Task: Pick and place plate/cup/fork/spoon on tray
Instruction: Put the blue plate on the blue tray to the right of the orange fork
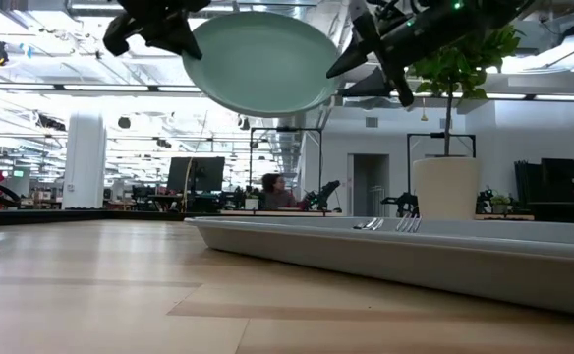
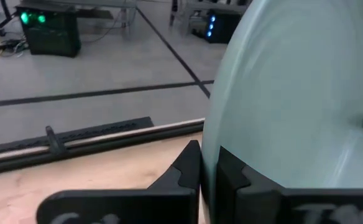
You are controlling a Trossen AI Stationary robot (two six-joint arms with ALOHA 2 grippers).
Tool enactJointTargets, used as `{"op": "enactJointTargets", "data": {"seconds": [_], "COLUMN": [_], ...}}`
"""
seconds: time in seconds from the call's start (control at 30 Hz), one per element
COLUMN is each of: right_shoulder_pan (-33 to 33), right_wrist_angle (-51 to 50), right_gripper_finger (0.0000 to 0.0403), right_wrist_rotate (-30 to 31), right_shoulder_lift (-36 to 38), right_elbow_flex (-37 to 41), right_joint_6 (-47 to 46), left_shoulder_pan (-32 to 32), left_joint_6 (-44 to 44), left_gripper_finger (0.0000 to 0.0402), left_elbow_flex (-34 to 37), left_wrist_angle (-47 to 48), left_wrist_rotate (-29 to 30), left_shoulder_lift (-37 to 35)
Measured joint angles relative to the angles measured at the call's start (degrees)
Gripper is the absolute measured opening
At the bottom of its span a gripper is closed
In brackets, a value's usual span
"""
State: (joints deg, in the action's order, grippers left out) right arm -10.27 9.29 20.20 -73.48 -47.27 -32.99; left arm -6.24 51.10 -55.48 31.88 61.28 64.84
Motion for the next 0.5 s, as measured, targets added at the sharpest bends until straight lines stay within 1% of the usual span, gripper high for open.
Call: {"op": "enactJointTargets", "data": {"seconds": [0.17,0.23,0.27,0.33,0.5], "right_shoulder_pan": [-0.1,0.2,0.3,0.5,0.4], "right_wrist_angle": [0.4,0.7,0.5,0.8,0.9], "right_gripper_finger": [0.0242,0.0227,0.0213,0.0172,0.0031], "right_wrist_rotate": [-0.1,0.6,1.0,1.5,1.2], "right_shoulder_lift": [-1.0,-0.9,-0.8,-0.7,-0.7], "right_elbow_flex": [0.0,0.0,0.0,0.0,0.0], "right_joint_6": [-0.9,-1.0,-1.1,-1.1,-1.3], "left_shoulder_pan": [0.0,0.0,0.0,0.0,0.1], "left_joint_6": [-1.0,-1.0,-0.9,-0.8,-0.6], "left_gripper_finger": [0.0,0.0,0.0,0.0,0.0], "left_elbow_flex": [0.0,0.0,0.0,0.0,0.0], "left_wrist_angle": [-1.3,-1.3,-1.4,-1.5,-2.2], "left_wrist_rotate": [-0.1,-0.2,-0.3,-0.4,-1.3], "left_shoulder_lift": [0.0,0.0,0.0,0.0,0.4]}}
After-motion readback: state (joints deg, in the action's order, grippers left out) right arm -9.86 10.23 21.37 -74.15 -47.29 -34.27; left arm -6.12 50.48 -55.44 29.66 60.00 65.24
